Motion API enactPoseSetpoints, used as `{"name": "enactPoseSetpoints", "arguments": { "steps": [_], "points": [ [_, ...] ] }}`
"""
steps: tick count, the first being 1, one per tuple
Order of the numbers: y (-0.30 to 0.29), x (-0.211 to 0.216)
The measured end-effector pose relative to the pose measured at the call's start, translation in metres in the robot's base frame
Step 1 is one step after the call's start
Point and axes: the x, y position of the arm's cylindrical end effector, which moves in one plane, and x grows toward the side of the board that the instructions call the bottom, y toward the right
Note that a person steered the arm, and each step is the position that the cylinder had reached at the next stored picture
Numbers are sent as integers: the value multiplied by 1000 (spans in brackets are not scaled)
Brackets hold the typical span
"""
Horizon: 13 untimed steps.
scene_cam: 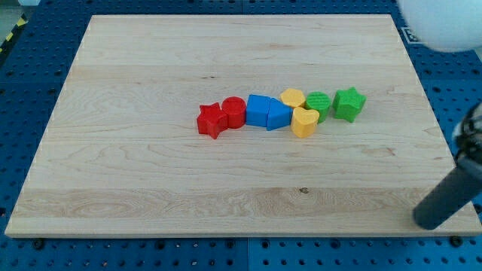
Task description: Separate yellow heart from the yellow hexagon to the right side
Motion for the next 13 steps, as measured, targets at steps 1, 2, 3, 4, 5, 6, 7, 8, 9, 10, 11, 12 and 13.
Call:
{"name": "enactPoseSetpoints", "arguments": {
  "steps": [1, 2, 3, 4, 5, 6, 7, 8, 9, 10, 11, 12, 13],
  "points": [
    [-44, 0],
    [-93, 0],
    [-137, -16],
    [-151, -49],
    [-151, -68],
    [-153, -99],
    [-153, -113],
    [-153, -113],
    [-153, -127],
    [-144, -140],
    [-127, -140],
    [-104, -140],
    [-81, -140]
  ]
}}
